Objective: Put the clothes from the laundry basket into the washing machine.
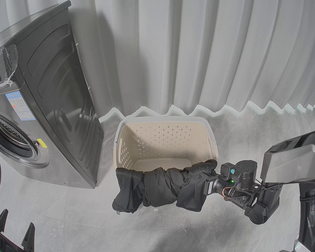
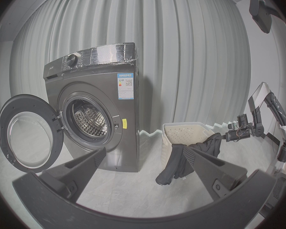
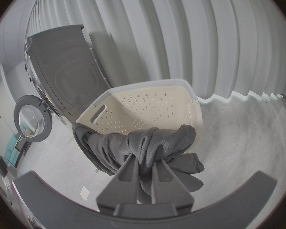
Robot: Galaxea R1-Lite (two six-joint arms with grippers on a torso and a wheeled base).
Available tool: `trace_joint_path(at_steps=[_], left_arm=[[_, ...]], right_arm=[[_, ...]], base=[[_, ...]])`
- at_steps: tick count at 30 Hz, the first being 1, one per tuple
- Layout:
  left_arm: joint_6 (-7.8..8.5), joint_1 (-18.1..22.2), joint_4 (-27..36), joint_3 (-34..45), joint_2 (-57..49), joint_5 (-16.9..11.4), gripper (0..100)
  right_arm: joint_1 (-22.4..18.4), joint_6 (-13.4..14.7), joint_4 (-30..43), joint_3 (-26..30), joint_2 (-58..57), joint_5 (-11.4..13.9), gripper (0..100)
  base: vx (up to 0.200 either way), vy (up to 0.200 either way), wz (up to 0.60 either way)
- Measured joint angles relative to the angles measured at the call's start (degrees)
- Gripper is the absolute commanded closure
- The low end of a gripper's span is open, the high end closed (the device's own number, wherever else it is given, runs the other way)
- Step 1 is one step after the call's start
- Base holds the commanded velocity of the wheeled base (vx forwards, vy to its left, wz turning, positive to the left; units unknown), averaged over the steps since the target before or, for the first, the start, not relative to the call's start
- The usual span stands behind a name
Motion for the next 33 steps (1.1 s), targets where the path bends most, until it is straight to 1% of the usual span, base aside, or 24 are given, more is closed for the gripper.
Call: trace_joint_path(at_steps=[6,13,16,18,23,26,28,31,33], left_arm=[[0.0,0.0,0.0,0.0,0.0,-0.02,0],[0.0,0.0,-0.02,0.0,0.0,0.0,0],[0.0,0.0,0.0,0.0,0.0,0.02,0],[0.0,0.0,0.0,0.0,0.0,0.02,0],[-0.02,0.0,0.0,0.0,0.0,-0.02,0],[-0.06,0.0,-0.02,0.0,0.0,-0.02,0],[-0.06,0.0,-0.07,0.0,0.0,-0.05,0],[-0.06,0.0,-0.1,0.0,0.0,-0.05,0],[-0.11,0.0,-0.1,0.0,0.0,-0.05,0]], right_arm=[[0.79,0.05,0.0,2.86,-7.33,-0.02,100],[2.04,-0.3,0.61,4.66,-16.79,-0.13,100],[3.0,-0.63,0.85,4.73,-20.65,-0.96,100],[3.96,-1.15,0.94,4.68,-23.32,-1.67,100],[5.71,-3.95,2.74,4.22,-29.33,-2.68,100],[6.52,-5.4,6.49,3.61,-32.7,-4.24,100],[7.02,-6.02,8.57,3.19,-34.71,-6.24,100],[7.58,-6.41,9.94,2.63,-37.05,-8.46,100],[7.88,-6.44,10.54,2.04,-38.57,-10.85,100]], base=[[0.0,0.0,0.0],[0.0,0.0,0.0],[0.0,0.0,0.0],[0.0,0.0,0.0],[0.0,0.0,0.0],[0.0,0.0,0.0],[0.0,0.0,0.0],[0.0,0.0,0.0],[0.0,0.0,0.0]])
